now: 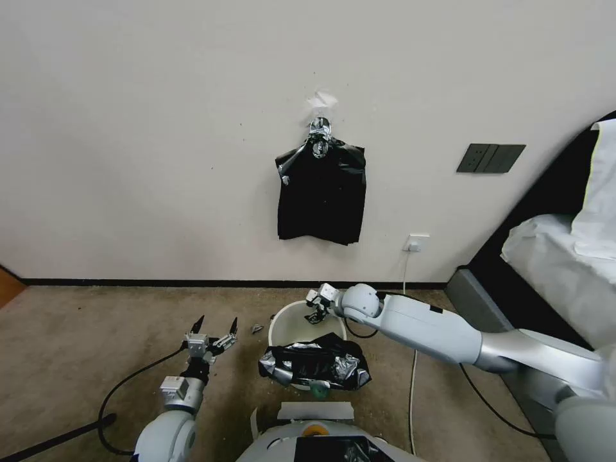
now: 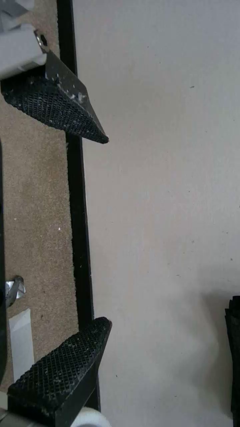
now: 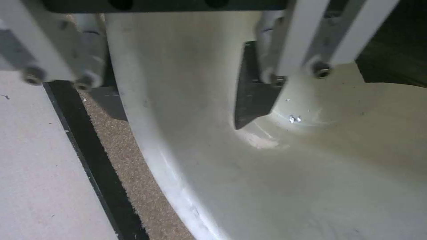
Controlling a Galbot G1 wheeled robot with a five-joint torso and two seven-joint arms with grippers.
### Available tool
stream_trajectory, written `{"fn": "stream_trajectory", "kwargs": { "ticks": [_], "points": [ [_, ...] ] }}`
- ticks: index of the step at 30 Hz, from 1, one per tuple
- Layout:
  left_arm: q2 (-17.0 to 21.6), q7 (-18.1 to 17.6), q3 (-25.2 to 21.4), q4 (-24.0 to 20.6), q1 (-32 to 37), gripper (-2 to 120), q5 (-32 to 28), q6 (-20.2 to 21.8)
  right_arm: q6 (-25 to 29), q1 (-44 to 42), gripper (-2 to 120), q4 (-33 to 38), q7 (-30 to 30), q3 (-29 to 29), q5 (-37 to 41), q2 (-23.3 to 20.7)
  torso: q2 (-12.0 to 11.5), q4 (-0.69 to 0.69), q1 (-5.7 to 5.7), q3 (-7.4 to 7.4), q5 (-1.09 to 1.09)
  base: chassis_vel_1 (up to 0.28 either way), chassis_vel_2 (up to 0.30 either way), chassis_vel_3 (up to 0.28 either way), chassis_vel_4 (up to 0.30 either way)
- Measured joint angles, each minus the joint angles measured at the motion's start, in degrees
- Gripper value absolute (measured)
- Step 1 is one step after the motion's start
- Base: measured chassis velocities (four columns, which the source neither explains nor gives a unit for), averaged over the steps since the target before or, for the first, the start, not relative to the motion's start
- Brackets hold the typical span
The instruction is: Place a trash bag onto the trash bin.
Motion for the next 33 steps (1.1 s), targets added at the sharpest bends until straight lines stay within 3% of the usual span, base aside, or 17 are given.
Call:
{"fn": "stream_trajectory", "kwargs": {
  "ticks": [3,6,16,18,19,20,23,24,27,28,31,33],
  "points": [
    [0.11,0.01,0.02,0.00,-0.11,100,-0.05,-0.04,0.03,0.29,27,0.00,0.10,-0.56,0.49,-0.32,0.00,-0.01,0.00,0.00,0.00,0.000,0.000,0.000,0.000],
    [0.16,0.03,0.10,-0.01,-0.15,100,-0.06,-0.05,0.03,0.39,21,0.05,0.25,-0.60,1.00,-0.50,0.00,-0.01,0.00,0.00,0.00,0.000,0.000,0.000,0.000],
    [-0.12,0.04,0.20,-0.06,0.22,100,-0.06,-0.43,0.07,-1.22,20,1.07,5.27,0.62,6.49,-1.55,0.01,-0.01,0.00,0.00,-0.01,0.000,0.000,0.000,0.000],
    [-0.20,0.02,0.18,-0.06,0.31,100,-0.06,-0.46,0.01,-4.56,15,3.26,12.62,4.29,14.05,-1.87,0.01,-0.01,0.00,0.00,-0.02,0.000,0.000,0.000,0.000],
    [-0.23,0.00,0.18,-0.06,0.32,100,-0.06,-0.47,0.00,-7.62,13,5.03,19.11,7.64,19.75,-1.76,0.01,-0.01,0.00,0.00,-0.02,0.000,0.000,0.000,0.000],
    [-0.23,0.00,0.18,-0.06,0.32,100,-0.06,-0.47,0.00,-7.62,13,5.03,19.11,7.64,19.75,-1.76,0.01,-0.01,0.00,0.00,-0.02,0.000,0.000,0.000,0.000],
    [-0.19,-0.12,0.45,-0.07,0.30,100,-0.05,-0.41,0.09,-18.19,4,9.60,38.31,18.75,34.33,0.55,0.00,0.01,0.00,0.00,0.01,0.000,0.000,0.000,0.000],
    [-0.19,-0.12,0.45,-0.07,0.30,100,-0.05,-0.41,0.09,-18.19,4,9.60,38.31,18.75,34.33,0.55,0.00,0.01,0.00,0.00,0.01,0.000,0.000,0.000,0.000],
    [-0.02,-0.22,0.89,-0.26,0.19,100,-0.07,-0.19,0.55,-25.67,0,13.46,52.70,27.55,40.60,4.49,0.00,0.00,0.00,0.00,0.00,0.000,0.000,0.000,0.000],
    [-0.02,-0.22,0.89,-0.26,0.19,100,-0.07,-0.19,0.55,-25.67,0,13.46,52.70,27.55,40.60,4.49,0.00,0.00,0.00,0.00,0.00,0.000,0.000,0.000,0.000],
    [-0.02,-0.30,0.81,-0.55,0.20,100,-0.24,-0.16,4.97,-31.02,0,15.88,62.90,33.05,42.24,8.94,0.00,0.01,0.00,0.00,0.00,0.000,0.000,0.000,0.000],
    [-0.02,-0.31,0.72,-0.56,0.25,100,-0.33,-0.16,6.15,-32.64,0,16.50,64.76,34.54,42.28,10.03,0.00,0.02,0.00,0.00,-0.01,0.000,0.000,0.000,0.000]
  ]
}}
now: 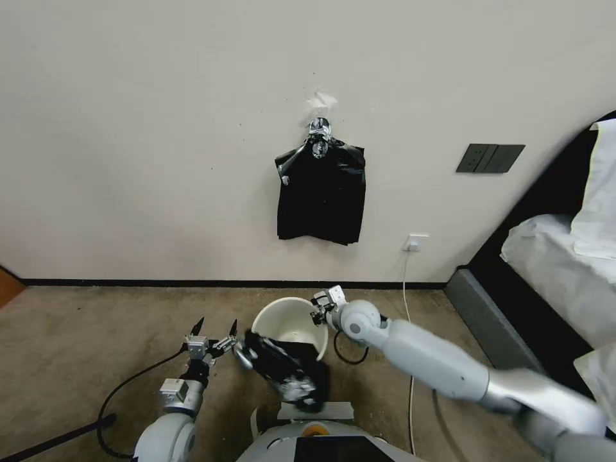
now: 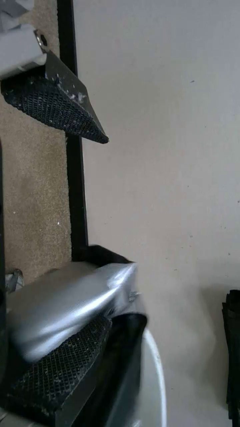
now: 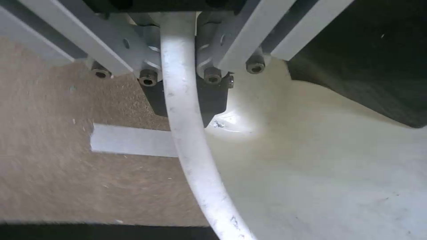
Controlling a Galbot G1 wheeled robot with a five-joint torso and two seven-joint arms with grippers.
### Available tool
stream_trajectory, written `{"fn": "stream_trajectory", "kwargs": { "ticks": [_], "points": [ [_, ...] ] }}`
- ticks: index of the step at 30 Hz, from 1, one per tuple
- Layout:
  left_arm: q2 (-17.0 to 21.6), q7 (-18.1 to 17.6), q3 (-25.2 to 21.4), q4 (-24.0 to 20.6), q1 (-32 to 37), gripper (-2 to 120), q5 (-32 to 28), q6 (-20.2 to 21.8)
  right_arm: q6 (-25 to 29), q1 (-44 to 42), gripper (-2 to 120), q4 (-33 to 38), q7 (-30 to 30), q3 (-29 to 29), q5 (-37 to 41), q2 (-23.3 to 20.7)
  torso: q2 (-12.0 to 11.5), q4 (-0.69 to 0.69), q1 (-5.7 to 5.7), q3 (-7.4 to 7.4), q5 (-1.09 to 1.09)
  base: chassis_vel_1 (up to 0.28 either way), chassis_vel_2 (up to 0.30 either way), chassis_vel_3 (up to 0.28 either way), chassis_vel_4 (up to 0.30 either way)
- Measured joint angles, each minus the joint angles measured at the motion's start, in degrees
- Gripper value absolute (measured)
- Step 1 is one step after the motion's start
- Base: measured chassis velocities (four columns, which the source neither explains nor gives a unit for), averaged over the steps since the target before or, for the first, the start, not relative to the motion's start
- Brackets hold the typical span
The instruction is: Place a trash bag onto the trash bin.
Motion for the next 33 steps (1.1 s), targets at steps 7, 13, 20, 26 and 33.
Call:
{"fn": "stream_trajectory", "kwargs": {
  "ticks": [7,13,20,26,33],
  "points": [
    [0.04,-0.05,-0.65,0.16,0.03,100,-0.73,-0.19,4.78,-10.03,0,4.03,8.10,4.69,-2.94,4.54,0.00,-0.02,0.00,0.00,0.01,0.000,0.000,0.000,0.000],
    [0.10,-0.07,-0.35,0.46,-0.62,100,-1.13,-0.16,7.66,-17.19,0,6.79,10.24,6.63,-8.96,7.42,0.00,-0.02,0.00,0.00,0.00,0.000,0.000,0.000,0.000],
    [0.15,-0.08,0.51,0.56,-1.11,100,-1.13,0.10,7.79,-21.63,0,7.79,9.86,8.50,-11.56,9.14,0.00,-0.02,0.00,0.00,0.01,0.000,0.000,0.000,0.000],
    [1.67,-0.96,2.31,-0.70,-1.48,100,-3.37,3.11,7.62,-23.47,7,7.69,8.04,8.86,-14.32,10.31,0.00,-0.02,0.00,0.00,0.01,0.000,0.000,0.000,0.000],
    [3.27,2.92,2.69,-3.37,-0.70,100,-10.50,11.07,7.69,-23.38,31,7.67,7.70,8.94,-15.28,11.13,0.00,-0.02,0.00,0.00,0.01,0.000,0.000,0.000,0.000]
  ]
}}
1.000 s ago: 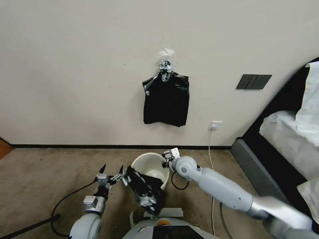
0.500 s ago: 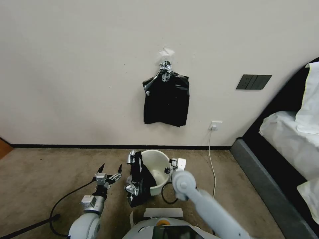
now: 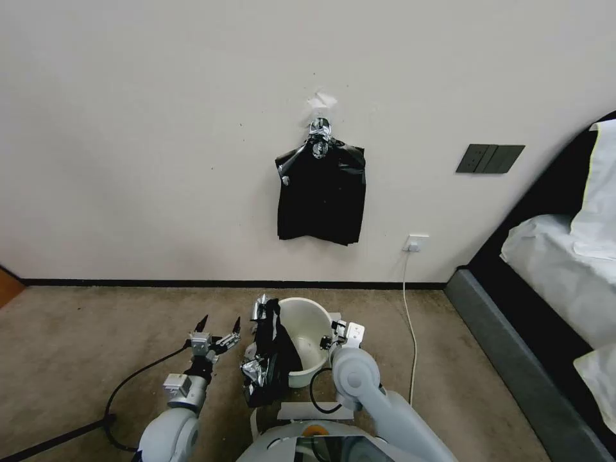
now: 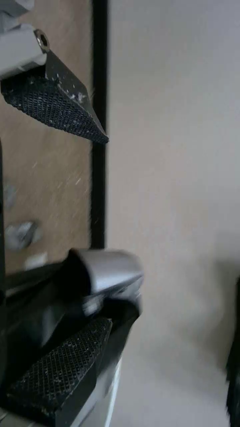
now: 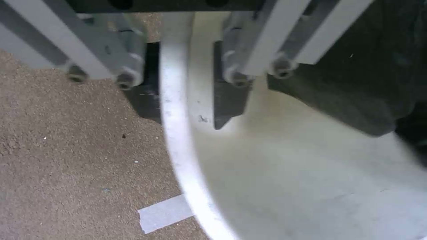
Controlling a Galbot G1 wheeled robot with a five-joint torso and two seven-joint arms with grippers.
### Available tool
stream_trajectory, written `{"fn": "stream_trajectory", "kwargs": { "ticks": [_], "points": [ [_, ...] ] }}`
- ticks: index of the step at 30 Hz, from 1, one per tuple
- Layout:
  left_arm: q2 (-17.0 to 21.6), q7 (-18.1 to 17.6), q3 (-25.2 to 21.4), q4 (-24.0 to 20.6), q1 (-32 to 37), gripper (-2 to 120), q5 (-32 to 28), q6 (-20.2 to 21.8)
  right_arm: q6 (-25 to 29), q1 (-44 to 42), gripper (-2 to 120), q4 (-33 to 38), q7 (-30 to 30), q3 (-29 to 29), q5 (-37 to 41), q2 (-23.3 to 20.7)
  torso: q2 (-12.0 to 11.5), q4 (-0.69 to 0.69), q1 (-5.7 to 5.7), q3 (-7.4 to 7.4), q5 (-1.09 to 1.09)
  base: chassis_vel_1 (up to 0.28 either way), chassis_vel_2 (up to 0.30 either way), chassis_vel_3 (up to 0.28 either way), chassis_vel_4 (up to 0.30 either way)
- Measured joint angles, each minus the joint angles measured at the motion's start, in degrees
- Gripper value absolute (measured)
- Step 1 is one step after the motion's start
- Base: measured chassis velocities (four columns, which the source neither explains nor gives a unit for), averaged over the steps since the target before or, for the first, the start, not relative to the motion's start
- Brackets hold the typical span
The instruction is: Place a trash bag onto the trash bin.
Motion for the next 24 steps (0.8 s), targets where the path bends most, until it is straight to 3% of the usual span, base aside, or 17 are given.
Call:
{"fn": "stream_trajectory", "kwargs": {
  "ticks": [3,9,11,12,14,15,16,18,19,21,24],
  "points": [
    [1.31,2.57,-0.69,-1.84,0.67,100,-3.97,7.77,0.00,0.26,44,0.12,-0.06,0.05,-1.40,0.10,0.00,0.01,0.00,0.00,0.00,0.000,0.000,0.000,0.000],
    [2.33,3.34,-0.75,-2.41,-0.61,100,-6.66,11.82,0.00,0.25,65,1.01,-1.78,0.51,-6.33,-0.59,0.00,0.00,0.00,0.01,0.01,0.000,0.000,0.000,0.000],
    [2.14,3.03,-0.75,-3.03,-0.77,100,-7.26,11.51,0.43,-0.80,75,1.23,-7.72,0.48,-16.59,-2.05,0.00,0.00,0.00,0.00,0.00,0.000,0.000,0.000,0.000],
    [2.14,3.03,-0.75,-3.03,-0.77,100,-7.26,11.51,0.43,-0.80,75,1.23,-7.72,0.48,-16.59,-2.05,0.00,0.00,0.00,0.00,0.00,0.000,0.000,0.000,0.000],
    [1.70,2.06,-0.99,-4.03,-0.51,100,-8.51,11.02,2.27,-2.37,86,2.81,-18.68,0.41,-29.77,-4.95,0.00,0.00,0.00,0.00,0.02,0.000,0.000,0.000,0.000],
    [1.70,2.06,-0.99,-4.03,-0.51,100,-8.51,11.02,2.27,-2.37,86,2.81,-18.68,0.41,-29.77,-4.95,0.00,0.00,0.00,0.00,0.02,0.000,0.000,0.000,0.000],
    [1.45,1.66,-1.19,-4.26,-0.44,100,-8.81,10.83,2.45,-3.00,90,4.21,-23.42,0.65,-31.79,-6.18,0.00,-0.01,0.00,0.00,0.01,0.000,0.000,0.000,0.000],
    [0.78,0.24,-1.81,-4.67,-0.38,100,-8.93,10.41,1.97,-4.67,97,8.04,-34.40,1.85,-31.05,-9.21,0.00,0.00,0.00,0.00,0.01,0.000,0.000,0.000,0.000],
    [0.78,0.24,-1.81,-4.67,-0.38,100,-8.93,10.41,1.97,-4.67,97,8.04,-34.40,1.85,-31.05,-9.21,0.00,0.00,0.00,0.00,0.01,0.000,0.000,0.000,0.000],
    [0.01,-2.61,-2.30,-5.06,-0.37,100,-8.75,9.96,-0.80,-5.37,100,11.58,-39.73,2.75,-22.49,-11.23,0.00,0.00,0.00,0.00,0.01,0.000,0.000,0.000,0.000],
    [-0.48,-4.64,-2.67,-5.31,-0.33,100,-8.43,9.80,-1.73,-4.80,100,12.63,-40.72,2.33,-17.02,-11.68,0.00,-0.01,0.00,0.00,0.01,0.000,0.000,0.000,0.000]
  ]
}}
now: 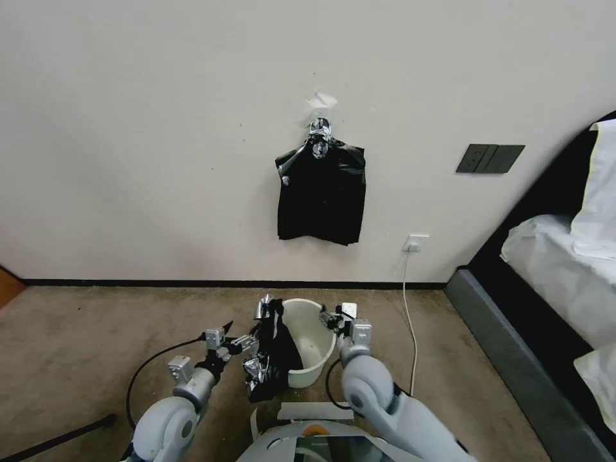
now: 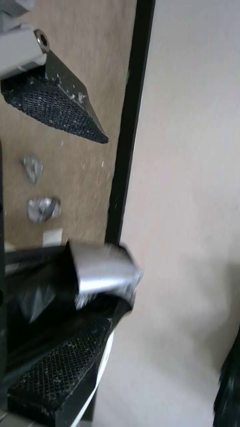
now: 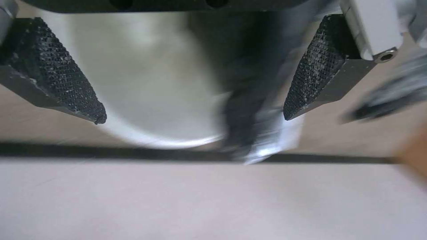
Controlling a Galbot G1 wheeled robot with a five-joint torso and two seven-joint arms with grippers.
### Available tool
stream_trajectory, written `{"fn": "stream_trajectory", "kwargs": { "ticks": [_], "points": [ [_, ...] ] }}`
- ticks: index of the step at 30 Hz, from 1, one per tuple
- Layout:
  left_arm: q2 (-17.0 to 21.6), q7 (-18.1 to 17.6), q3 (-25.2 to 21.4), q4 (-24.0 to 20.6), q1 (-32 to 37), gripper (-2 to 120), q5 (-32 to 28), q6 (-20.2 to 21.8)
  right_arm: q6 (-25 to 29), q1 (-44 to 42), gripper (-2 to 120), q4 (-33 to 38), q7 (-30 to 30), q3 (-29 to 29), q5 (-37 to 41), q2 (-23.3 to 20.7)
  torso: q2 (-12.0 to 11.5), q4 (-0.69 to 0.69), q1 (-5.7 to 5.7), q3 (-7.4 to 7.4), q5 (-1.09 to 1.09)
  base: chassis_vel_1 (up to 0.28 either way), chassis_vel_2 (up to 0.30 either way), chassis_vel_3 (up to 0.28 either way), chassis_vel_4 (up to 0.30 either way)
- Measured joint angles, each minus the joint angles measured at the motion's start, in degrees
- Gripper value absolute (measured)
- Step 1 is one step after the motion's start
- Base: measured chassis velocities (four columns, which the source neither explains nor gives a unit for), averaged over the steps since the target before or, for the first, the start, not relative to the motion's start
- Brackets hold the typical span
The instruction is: Place a trash bag onto the trash bin.
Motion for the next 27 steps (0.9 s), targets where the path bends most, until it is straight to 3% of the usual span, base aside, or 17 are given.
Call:
{"fn": "stream_trajectory", "kwargs": {
  "ticks": [2,6,10,23,27],
  "points": [
    [-0.81,-2.77,-0.30,-0.16,-0.01,100,0.97,-0.26,-0.48,3.43,100,-0.72,1.30,-2.61,5.18,0.64,0.00,0.02,0.00,0.00,0.00,0.000,0.000,0.000,0.000],
    [-1.61,-4.58,-0.23,-0.15,0.08,100,1.61,-0.32,-1.47,8.44,100,-4.31,5.04,-6.56,8.45,3.15,0.00,0.03,0.00,0.01,0.00,0.000,0.000,0.000,0.000],
    [-2.05,-4.91,-0.18,0.04,0.48,100,1.97,-0.48,-2.61,10.93,100,-7.54,7.79,-9.32,9.60,5.30,0.00,0.02,0.00,0.01,0.00,0.000,0.000,0.000,0.000],
    [-2.70,-4.92,0.63,0.83,0.68,100,2.47,-0.57,-3.04,12.53,98,-13.52,8.47,-12.82,7.44,8.44,0.00,0.00,0.00,0.01,-0.01,0.000,0.000,0.000,0.000],
    [-2.71,-4.84,0.94,0.88,0.51,100,2.68,-0.57,-2.90,12.82,86,-14.74,8.64,-13.36,6.94,9.13,0.00,0.01,0.00,0.01,-0.01,0.000,0.000,0.000,0.000]
  ]
}}
